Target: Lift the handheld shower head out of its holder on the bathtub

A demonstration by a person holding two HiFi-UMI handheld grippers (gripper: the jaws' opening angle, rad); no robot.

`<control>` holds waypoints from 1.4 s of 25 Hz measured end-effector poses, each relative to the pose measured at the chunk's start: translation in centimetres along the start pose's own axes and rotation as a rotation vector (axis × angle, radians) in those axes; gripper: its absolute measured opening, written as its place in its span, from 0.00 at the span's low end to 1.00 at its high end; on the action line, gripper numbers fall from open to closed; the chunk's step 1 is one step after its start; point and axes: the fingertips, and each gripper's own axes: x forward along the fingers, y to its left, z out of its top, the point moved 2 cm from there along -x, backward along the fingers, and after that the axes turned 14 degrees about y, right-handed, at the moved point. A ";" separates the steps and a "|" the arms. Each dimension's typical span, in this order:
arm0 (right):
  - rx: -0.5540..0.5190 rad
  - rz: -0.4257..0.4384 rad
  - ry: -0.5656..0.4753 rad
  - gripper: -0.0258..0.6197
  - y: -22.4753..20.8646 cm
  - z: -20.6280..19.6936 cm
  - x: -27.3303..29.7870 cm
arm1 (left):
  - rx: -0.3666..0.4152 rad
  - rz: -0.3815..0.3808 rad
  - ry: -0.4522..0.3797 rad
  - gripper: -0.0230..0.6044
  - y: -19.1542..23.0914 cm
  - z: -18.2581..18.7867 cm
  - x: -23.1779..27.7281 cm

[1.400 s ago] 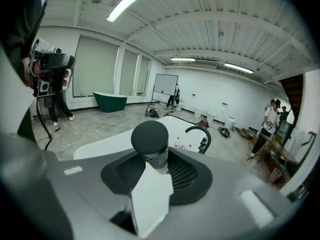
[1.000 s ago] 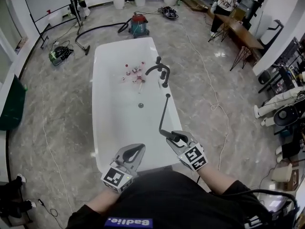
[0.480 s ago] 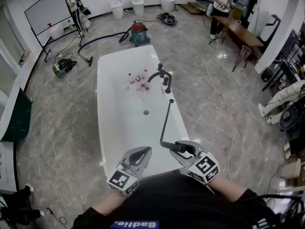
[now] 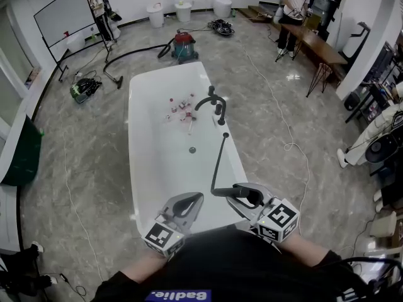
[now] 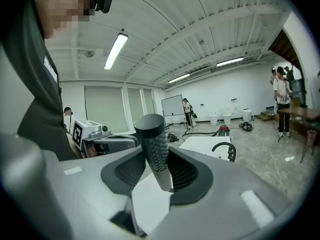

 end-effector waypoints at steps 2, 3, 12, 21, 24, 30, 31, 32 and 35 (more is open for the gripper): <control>0.012 0.000 -0.003 0.24 0.0 -0.1 0.0 | 0.001 -0.003 0.000 0.04 -0.2 -0.2 -0.1; 0.021 0.000 -0.003 0.24 -0.1 -0.2 0.0 | -0.001 -0.004 0.000 0.04 -0.3 -0.3 0.0; 0.058 0.008 -0.013 0.24 -1.0 -0.4 0.2 | 0.002 -0.026 0.023 0.04 -1.2 -0.5 0.7; 0.060 0.008 -0.016 0.24 -0.8 -0.5 0.2 | 0.003 -0.039 0.014 0.04 -2.0 -0.9 0.8; 0.065 0.007 -0.012 0.24 -0.9 -0.7 -0.2 | 0.001 -0.046 0.024 0.04 -2.4 -0.7 1.0; 0.066 0.004 -0.013 0.24 -1.1 -1.1 -0.2 | 0.000 -0.046 0.020 0.04 -2.6 -1.4 1.2; 0.067 0.004 -0.014 0.24 -1.1 -1.1 -0.2 | 0.001 -0.048 0.024 0.04 -2.7 -1.3 1.2; 0.067 0.003 -0.014 0.24 -1.1 -1.1 -0.2 | 0.003 -0.049 0.027 0.04 -2.7 -1.2 1.2; 0.066 0.003 -0.013 0.24 -1.2 -0.9 0.0 | 0.004 -0.050 0.028 0.04 -2.5 -1.0 1.2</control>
